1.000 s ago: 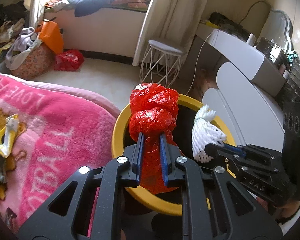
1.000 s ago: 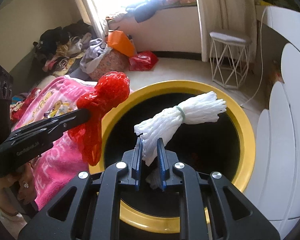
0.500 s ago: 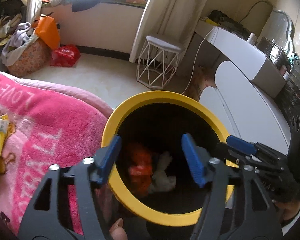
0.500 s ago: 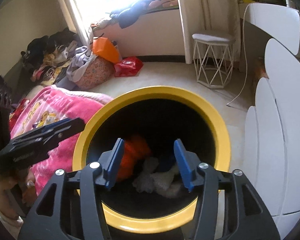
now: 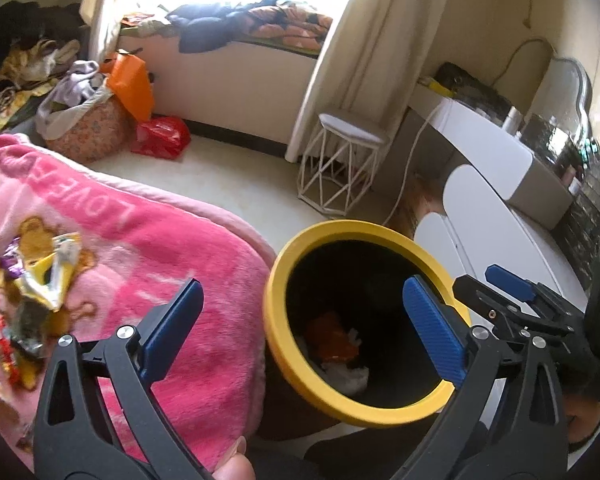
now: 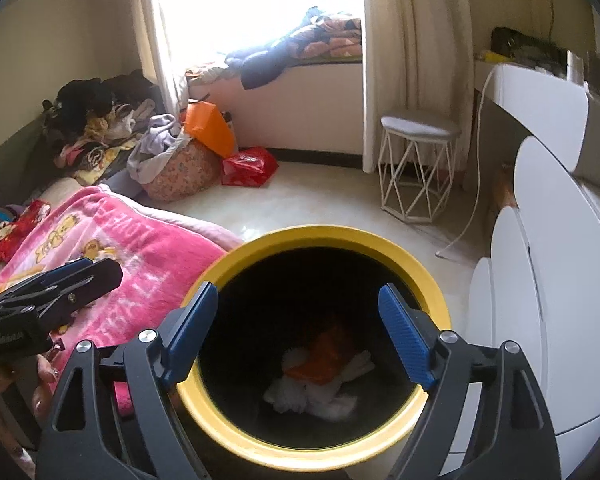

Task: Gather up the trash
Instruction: 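Move both open tools back over the trash on the blanket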

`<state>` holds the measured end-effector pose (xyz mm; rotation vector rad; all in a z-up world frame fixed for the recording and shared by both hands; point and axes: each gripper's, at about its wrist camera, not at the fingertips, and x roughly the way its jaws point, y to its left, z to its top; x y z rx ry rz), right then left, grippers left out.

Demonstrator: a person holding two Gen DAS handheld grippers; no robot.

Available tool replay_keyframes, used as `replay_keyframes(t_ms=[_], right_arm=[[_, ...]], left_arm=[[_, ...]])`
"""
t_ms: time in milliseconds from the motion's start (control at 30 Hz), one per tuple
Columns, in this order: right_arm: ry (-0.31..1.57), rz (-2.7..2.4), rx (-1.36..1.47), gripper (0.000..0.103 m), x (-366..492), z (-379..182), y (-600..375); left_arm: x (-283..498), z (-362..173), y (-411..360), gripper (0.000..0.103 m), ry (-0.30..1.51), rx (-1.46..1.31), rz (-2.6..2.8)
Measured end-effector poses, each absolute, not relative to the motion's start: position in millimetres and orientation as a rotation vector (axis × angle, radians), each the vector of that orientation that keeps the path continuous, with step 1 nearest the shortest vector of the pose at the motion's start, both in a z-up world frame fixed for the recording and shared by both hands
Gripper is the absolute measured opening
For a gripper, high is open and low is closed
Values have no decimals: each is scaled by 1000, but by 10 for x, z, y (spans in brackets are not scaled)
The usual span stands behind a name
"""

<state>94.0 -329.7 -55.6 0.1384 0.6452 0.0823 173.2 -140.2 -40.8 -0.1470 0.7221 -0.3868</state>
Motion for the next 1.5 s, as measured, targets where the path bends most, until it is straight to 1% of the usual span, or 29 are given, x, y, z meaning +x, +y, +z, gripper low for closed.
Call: replay_keyframes(t_ms=[100,333,733,1000,1200,1500], right_arm=[[630,91,132,82,926,-497,-3217],[598,122,119,82,869,-334,-3027],[583,172,60,82,815,-244,-2689],[587,244,70,82,831,-277,-2346],[635,348,100,82,932,-365,-1931],[686,465,41,82,1158,-542,-1284]], left_arm=[[1681,-357,-1283,92,708,-162,-370],[1568,-264,-1004,92,677,-179,-332],[1432,-239,-550,92,654,-213,-256],[1388,-207,-90,92,634,-259,-173],[1363,-201,332,92,617,-294,-86],[1327,-305,978,92,631,-341,50]])
